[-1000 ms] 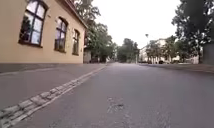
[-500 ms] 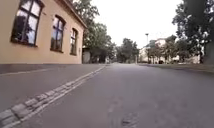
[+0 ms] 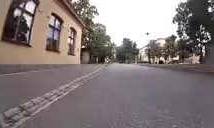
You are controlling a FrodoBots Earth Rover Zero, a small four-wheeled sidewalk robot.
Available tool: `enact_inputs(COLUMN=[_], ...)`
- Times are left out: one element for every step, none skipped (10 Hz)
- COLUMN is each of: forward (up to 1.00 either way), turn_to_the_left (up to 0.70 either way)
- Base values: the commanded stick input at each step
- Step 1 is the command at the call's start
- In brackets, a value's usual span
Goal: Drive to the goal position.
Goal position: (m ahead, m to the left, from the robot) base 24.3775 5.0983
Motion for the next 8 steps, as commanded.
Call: enact_inputs(forward=[0.70, 0.70, 0.70, 0.70, 0.70, 0.70, 0.70, 0.70], turn_to_the_left=[0.04, 0.04, 0.04, 0.04, 0.04, 0.04, 0.04, 0.04])
